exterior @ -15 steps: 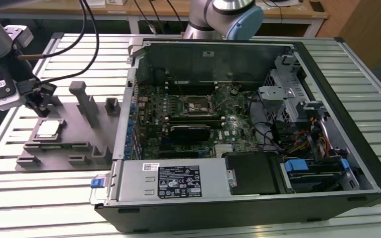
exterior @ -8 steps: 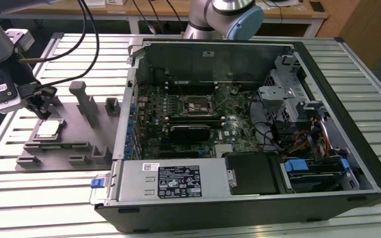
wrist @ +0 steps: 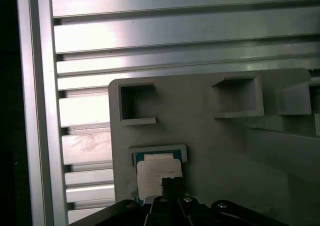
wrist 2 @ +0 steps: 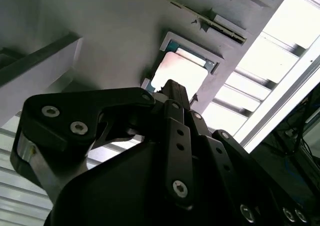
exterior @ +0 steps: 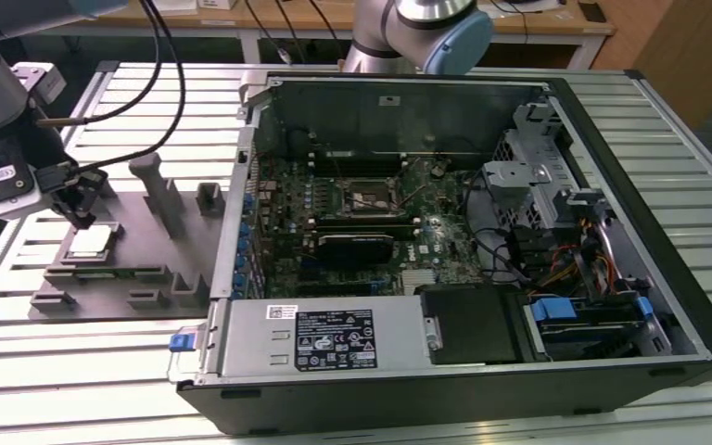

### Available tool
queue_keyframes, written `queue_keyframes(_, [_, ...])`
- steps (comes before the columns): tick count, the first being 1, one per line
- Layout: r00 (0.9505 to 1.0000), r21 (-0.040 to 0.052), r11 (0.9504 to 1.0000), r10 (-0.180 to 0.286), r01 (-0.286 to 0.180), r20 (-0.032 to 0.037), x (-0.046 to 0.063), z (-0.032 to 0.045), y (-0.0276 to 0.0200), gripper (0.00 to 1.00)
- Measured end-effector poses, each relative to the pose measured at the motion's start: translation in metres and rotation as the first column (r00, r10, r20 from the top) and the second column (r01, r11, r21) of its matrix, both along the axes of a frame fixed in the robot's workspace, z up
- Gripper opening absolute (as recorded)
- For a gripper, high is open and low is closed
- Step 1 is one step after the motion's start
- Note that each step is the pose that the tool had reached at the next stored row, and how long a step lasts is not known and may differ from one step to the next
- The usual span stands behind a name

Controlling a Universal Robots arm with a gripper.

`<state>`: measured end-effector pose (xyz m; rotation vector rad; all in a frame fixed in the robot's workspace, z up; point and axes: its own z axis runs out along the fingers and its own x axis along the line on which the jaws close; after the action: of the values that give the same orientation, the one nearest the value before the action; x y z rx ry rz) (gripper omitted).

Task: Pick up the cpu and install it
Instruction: 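Pick up the cpu and move it towards the insertion slot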

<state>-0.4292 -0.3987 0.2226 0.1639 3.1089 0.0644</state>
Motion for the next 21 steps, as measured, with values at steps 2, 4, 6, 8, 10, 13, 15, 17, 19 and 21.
queue_keyframes(2, [1.0000, -0.0001, 1.0000, 0.000, 0.000, -0.0001, -0.001, -0.0024, -0.0002, 0.11])
queue_keyframes(4, [1.0000, 0.0000, 1.0000, 0.000, 0.000, 0.0000, -0.002, -0.0048, -0.0003, 0.11])
queue_keyframes(6, [1.0000, 0.0000, 1.0000, 0.000, 0.000, 0.0001, -0.003, -0.0072, -0.0003, 0.11])
queue_keyframes(8, [1.0000, 0.0000, 1.0000, 0.000, 0.000, 0.0000, -0.004, -0.0096, -0.0003, 0.11])
queue_keyframes(10, [1.0000, 0.0000, 1.0000, 0.000, 0.000, 0.0000, -0.005, -0.0123, -0.0003, 0.11])
queue_keyframes(13, [1.0000, 0.0000, 1.0000, 0.000, 0.000, 0.0000, -0.006, -0.0167, -0.0004, 0.11])
queue_keyframes(15, [1.0000, 0.0000, 1.0000, 0.000, 0.000, -0.0001, -0.006, -0.0198, -0.0003, 0.11])
queue_keyframes(17, [1.0000, 0.0001, 1.0000, 0.000, 0.000, 0.0001, -0.006, -0.0223, -0.0003, 0.11])
queue_keyframes(19, [1.0000, -0.0001, 1.0000, 0.000, 0.000, -0.0001, -0.006, -0.0225, -0.0003, 0.11])
queue_keyframes(21, [1.0000, -0.0001, 1.0000, 0.000, 0.000, -0.0002, -0.006, -0.0225, -0.0003, 0.11])
